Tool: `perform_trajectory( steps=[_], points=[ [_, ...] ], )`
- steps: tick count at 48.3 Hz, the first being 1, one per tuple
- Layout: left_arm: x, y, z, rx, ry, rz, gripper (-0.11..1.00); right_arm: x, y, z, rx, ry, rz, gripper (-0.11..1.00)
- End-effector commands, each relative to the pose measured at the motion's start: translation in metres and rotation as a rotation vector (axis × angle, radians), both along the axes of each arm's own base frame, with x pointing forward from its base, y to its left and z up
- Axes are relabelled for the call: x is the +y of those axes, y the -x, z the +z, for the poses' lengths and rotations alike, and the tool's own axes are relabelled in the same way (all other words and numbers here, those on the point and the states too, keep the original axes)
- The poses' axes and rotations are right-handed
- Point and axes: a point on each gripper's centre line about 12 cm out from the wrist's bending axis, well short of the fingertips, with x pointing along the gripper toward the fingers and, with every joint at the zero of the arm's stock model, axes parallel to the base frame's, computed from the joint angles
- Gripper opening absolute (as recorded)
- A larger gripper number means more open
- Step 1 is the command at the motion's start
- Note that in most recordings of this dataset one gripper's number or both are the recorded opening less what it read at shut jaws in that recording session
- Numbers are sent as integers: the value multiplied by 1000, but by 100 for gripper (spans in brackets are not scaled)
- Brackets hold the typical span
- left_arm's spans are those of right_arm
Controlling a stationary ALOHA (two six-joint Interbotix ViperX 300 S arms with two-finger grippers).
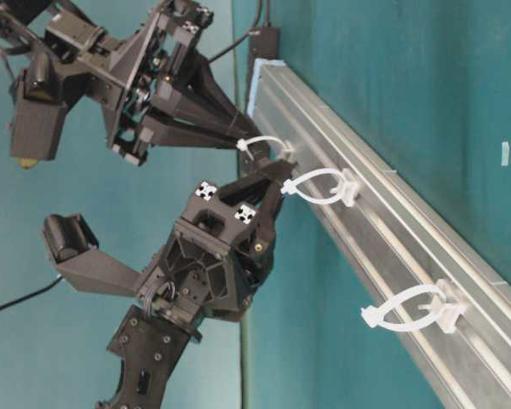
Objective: Pass the USB cable through three rings with both arms.
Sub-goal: 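Move the left gripper to the plug beyond the first ring, then grasp the plug with the left gripper and release it from the right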
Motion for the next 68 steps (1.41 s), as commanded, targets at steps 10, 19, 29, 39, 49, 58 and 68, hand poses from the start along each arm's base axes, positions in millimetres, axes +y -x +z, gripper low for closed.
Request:
perform_trajectory(
  steps=[10,19,29,39,49,58,68],
  points=[
    [-5,-1,30,-71,-39,-23,11,1,-3,1,-11,0,-17,10],
    [-5,-1,30,-72,-28,-18,11,-2,-3,-1,-25,32,-44,10],
    [-5,-2,31,-85,17,5,11,2,1,-3,-15,3,-96,10],
    [-5,-2,33,-109,112,50,11,5,4,-5,6,-53,-156,21],
    [-6,-1,37,-133,173,78,11,4,4,0,-4,-67,-202,76],
    [-10,1,45,-157,248,106,11,7,9,17,-50,-61,-268,88],
    [-16,7,48,-143,362,155,11,20,10,30,-119,-39,-333,84]
  ],
)
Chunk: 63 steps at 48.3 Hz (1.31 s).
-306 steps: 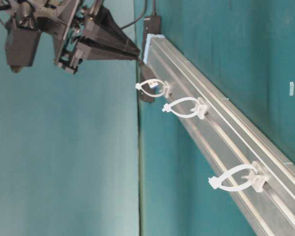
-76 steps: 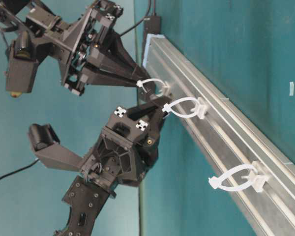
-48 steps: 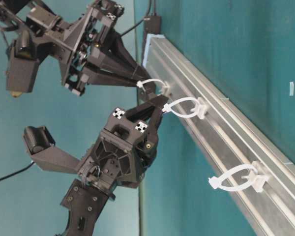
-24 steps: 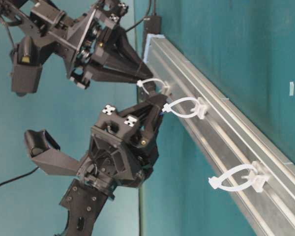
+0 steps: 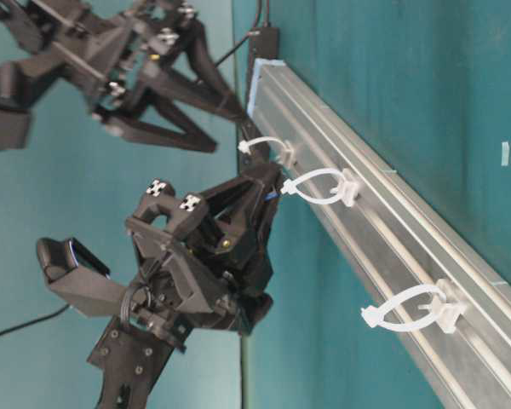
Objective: Pass the USB cable through three rings with both arms.
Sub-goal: 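Grasp the plug with the left gripper and release it from the right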
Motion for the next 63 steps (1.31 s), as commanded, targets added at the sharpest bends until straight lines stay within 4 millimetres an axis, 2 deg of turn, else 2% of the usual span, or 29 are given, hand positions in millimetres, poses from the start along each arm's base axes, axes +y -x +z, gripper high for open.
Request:
perform_trajectory(
  steps=[1,9,16,24,37,47,63],
  points=[
    [-6,1,32,-67,13,1,11,14,-4,5,-28,9,-7,84],
    [-9,2,30,-59,74,22,11,45,-6,-1,-37,36,42,84],
    [-10,1,34,-79,118,42,11,58,-9,-2,-65,86,54,84],
    [-11,1,38,-93,142,54,11,52,-13,-3,-85,141,40,84],
    [-16,2,39,-93,146,44,11,54,-14,-20,-34,153,76,79],
    [-25,1,40,-93,147,22,11,54,-14,-22,-29,170,88,79],
    [-25,2,37,-69,151,25,11,51,-20,-25,-12,220,136,77]
  ],
)
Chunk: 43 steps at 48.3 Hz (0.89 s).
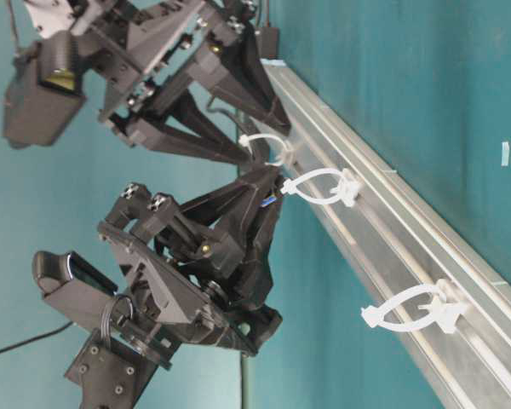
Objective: Pass the USB cable through three rings with both arms.
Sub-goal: 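Grasp the plug with the left gripper and release it from the right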
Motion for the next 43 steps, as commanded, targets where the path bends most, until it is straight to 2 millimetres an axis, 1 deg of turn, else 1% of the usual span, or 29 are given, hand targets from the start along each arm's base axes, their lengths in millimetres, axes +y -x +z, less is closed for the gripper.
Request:
perform_trajectory(
  steps=[1,4,6,11,19,22,24,29,43],
  points=[
    [-4,-1,27,-64,-15,-12,11,0,-7,5,-19,13,5,76],
    [-4,-1,27,-64,-15,-12,11,0,-11,8,-26,23,16,72],
    [-4,-1,27,-64,-15,-12,11,0,-12,8,-28,28,20,68],
    [-4,-2,27,-64,-15,-12,11,1,-15,9,-24,32,34,51],
    [-4,-1,26,-64,-17,-13,11,5,-16,7,-1,36,66,22],
    [-4,-1,26,-62,-18,-13,11,7,-15,6,14,32,80,14],
    [-4,-1,26,-60,-20,-15,11,8,-14,5,23,28,87,12],
    [-4,0,25,-54,-20,-16,11,9,-12,4,39,18,96,12],
    [-4,-1,26,-57,-40,-25,10,8,-16,6,36,15,97,12]
  ],
)
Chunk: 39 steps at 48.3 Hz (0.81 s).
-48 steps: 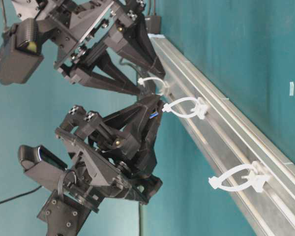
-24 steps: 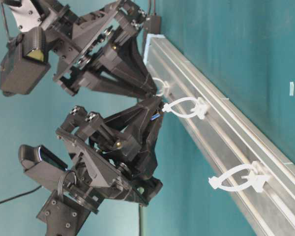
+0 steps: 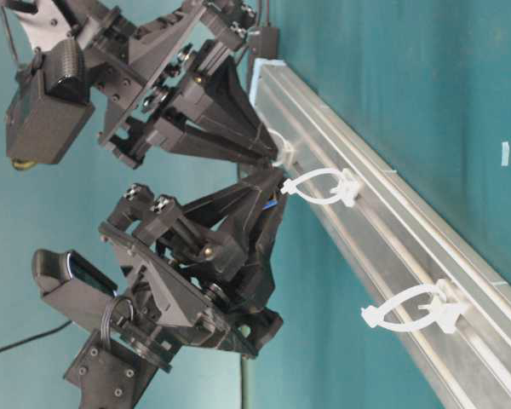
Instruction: Pass the USB cable through three rings with both arms.
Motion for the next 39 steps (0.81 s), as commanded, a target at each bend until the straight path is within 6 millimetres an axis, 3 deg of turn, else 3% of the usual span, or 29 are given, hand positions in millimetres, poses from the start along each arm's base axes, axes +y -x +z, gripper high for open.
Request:
perform_trajectory(
  steps=[1,9,12,16,24,28,39],
  points=[
    [-1,-2,28,-71,-29,-12,10,2,-4,3,-7,-3,4,12],
    [-1,-1,26,-60,-57,-28,10,2,-6,2,0,-8,9,12],
    [-1,0,26,-58,-59,-30,16,2,-7,2,-2,-7,8,12],
    [-2,2,28,-60,-60,-30,33,1,-9,3,-4,-8,8,12],
    [-3,11,34,-69,-59,-28,81,0,-10,3,-3,1,14,10],
    [-5,19,39,-75,-60,-28,95,0,-9,1,15,14,35,10],
    [-11,46,63,-123,-73,-32,91,2,-4,-5,79,41,96,10]
  ],
)
